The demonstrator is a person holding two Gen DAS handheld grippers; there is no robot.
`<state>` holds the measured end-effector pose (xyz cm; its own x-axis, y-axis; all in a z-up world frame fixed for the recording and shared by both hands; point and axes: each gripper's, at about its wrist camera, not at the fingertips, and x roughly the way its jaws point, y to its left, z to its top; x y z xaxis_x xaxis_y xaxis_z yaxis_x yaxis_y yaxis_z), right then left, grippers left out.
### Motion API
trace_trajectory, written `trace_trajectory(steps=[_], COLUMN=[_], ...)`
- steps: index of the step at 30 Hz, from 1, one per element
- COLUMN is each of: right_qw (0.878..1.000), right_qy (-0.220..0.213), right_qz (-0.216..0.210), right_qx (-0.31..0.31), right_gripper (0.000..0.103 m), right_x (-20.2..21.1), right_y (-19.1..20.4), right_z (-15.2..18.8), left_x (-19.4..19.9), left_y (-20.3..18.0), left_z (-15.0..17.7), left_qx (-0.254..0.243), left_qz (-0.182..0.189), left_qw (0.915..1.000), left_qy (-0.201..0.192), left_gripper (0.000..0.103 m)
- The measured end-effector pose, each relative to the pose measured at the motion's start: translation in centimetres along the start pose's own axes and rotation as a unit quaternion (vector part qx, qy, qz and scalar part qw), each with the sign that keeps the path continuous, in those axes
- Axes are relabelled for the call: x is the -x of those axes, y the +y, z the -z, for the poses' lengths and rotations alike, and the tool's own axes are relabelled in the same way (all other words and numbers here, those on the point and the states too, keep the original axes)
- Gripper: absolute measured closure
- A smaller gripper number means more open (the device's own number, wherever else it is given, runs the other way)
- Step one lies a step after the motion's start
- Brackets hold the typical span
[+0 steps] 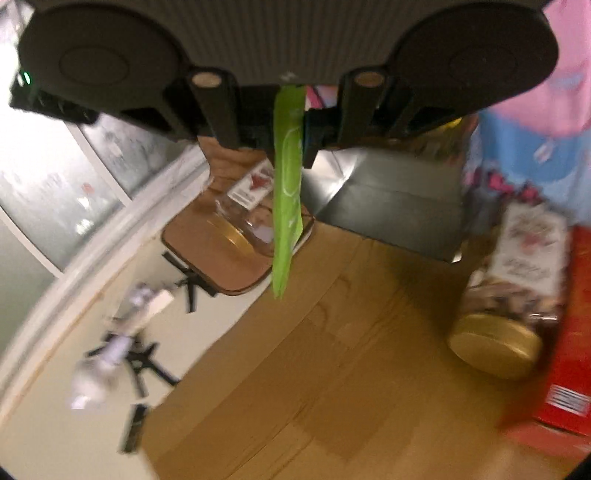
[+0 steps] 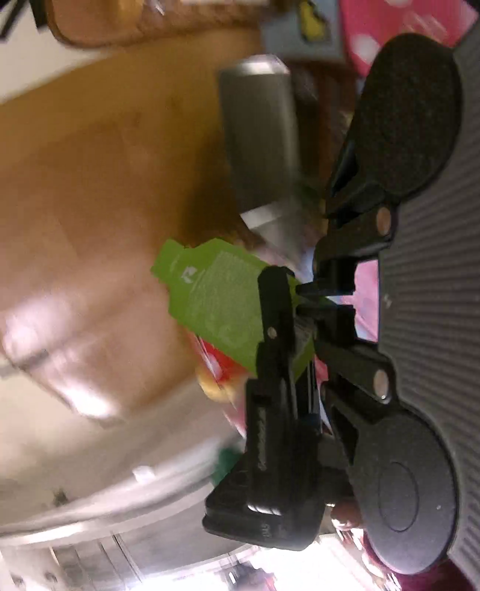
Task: Organize snacks
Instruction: 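Lower the green pouch into the dark tin box and open the left gripper, then grasp the clear pastry bag with the left gripper and carry it to the tin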
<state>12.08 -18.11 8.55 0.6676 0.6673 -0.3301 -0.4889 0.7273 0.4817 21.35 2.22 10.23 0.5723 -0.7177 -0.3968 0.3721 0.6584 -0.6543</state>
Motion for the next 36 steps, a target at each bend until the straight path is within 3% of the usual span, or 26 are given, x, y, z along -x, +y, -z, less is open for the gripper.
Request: trace_trajectory(steps=[3, 4, 6, 8, 10, 14, 17, 21, 24, 26, 30, 36], right_qw=[0.998, 0.997, 0.993, 0.994, 0.995, 0.991, 0.985, 0.980, 0.975, 0.979, 0.990, 0.997], right_qy=[-0.015, -0.018, -0.020, -0.019, -0.011, -0.005, 0.016, 0.055, 0.047, 0.039, 0.019, 0.018], right_qz=[0.052, 0.073, 0.110, 0.107, 0.100, 0.085, 0.060, 0.075, 0.062, 0.064, 0.078, 0.054], right_qx=[0.005, 0.016, 0.033, 0.015, -0.013, -0.105, -0.163, -0.178, -0.206, -0.192, -0.113, -0.059], right_gripper=[0.093, 0.087, 0.074, 0.072, 0.072, 0.072, 0.072, 0.072, 0.086, 0.091, 0.093, 0.093], right_x=[-1.3, -1.4, -1.1, 0.2, 1.9, 5.2, 4.8, 2.7, 2.6, 2.7, 3.8, 10.2], right_y=[-2.0, -2.4, -3.0, -3.9, -5.0, -6.8, -7.0, -6.8, -7.0, -6.0, -2.4, 2.1], right_z=[-0.1, 0.2, 1.2, 2.2, 3.6, 6.4, 7.9, 9.5, 8.9, 7.5, 6.0, 10.0], left_x=[-5.0, -6.3, -8.1, -8.7, -7.8, -2.3, 0.5, 0.4, -0.4, -0.7, 1.6, 5.5], left_y=[0.7, 0.8, 1.1, 1.4, 1.3, 0.2, 0.5, 1.2, 1.7, 1.8, 1.1, -1.2], left_z=[-1.8, -2.0, -2.4, -2.6, -2.5, -0.2, 2.9, 6.2, 7.6, 7.9, 9.0, 13.8], left_qx=[0.001, -0.006, -0.013, -0.007, -0.008, -0.029, -0.008, 0.003, 0.010, 0.007, 0.021, -0.010], left_qz=[-0.041, -0.064, -0.107, -0.124, -0.110, -0.071, -0.054, -0.080, -0.095, -0.116, -0.072, -0.028], left_qw=[0.9987, 0.9974, 0.9935, 0.9916, 0.9933, 0.9971, 0.9985, 0.9961, 0.9933, 0.9908, 0.9958, 0.9976], left_qy=[0.030, 0.032, 0.035, 0.039, 0.035, 0.006, 0.007, 0.039, 0.065, 0.070, 0.053, 0.062], left_gripper=[0.091, 0.091, 0.077, 0.071, 0.071, 0.068, 0.068, 0.065, 0.062, 0.064, 0.062, 0.055])
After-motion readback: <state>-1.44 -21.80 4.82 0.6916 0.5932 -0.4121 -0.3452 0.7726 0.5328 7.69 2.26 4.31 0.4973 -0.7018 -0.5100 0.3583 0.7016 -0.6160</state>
